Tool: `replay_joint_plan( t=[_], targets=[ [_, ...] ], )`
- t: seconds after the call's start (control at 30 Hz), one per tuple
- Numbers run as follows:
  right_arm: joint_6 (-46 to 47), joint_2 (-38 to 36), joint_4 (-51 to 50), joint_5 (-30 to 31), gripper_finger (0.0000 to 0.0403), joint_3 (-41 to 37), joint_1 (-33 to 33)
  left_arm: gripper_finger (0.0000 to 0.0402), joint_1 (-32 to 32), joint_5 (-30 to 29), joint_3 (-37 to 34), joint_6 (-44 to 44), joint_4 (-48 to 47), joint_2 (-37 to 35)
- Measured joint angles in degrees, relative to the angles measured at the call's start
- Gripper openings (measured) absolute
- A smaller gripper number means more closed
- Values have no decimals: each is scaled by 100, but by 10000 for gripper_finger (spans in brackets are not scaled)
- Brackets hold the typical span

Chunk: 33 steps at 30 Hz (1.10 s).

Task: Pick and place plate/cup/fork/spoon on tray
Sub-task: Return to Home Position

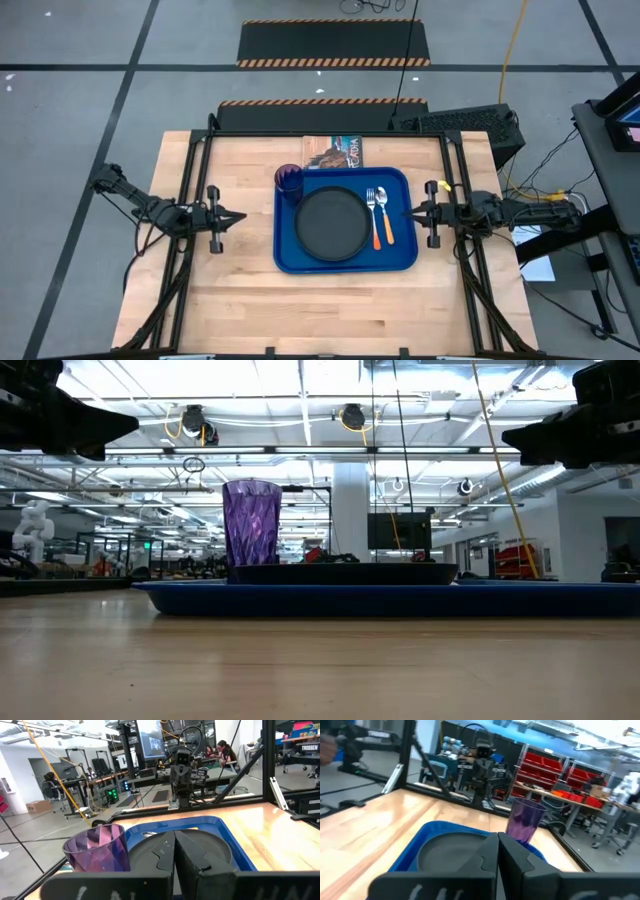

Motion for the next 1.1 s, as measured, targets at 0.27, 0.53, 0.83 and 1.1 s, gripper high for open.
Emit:
replay_joint_plan(
  t=[0.27,0.53,0.83,1.1],
  targets=[
    [83,7,-301,35,0,0,0,12,0,-1,0,-4,1,0],
    [241,7,-355,-108,0,0,0,10,0,-4,0,17,-7,0],
    [-196,9,-301,-103,0,0,0,7,0,-9,0,13,-4,0],
    [-194,9,-258,-99,0,0,0,6,0,207,0,5,-156,0]
  ],
)
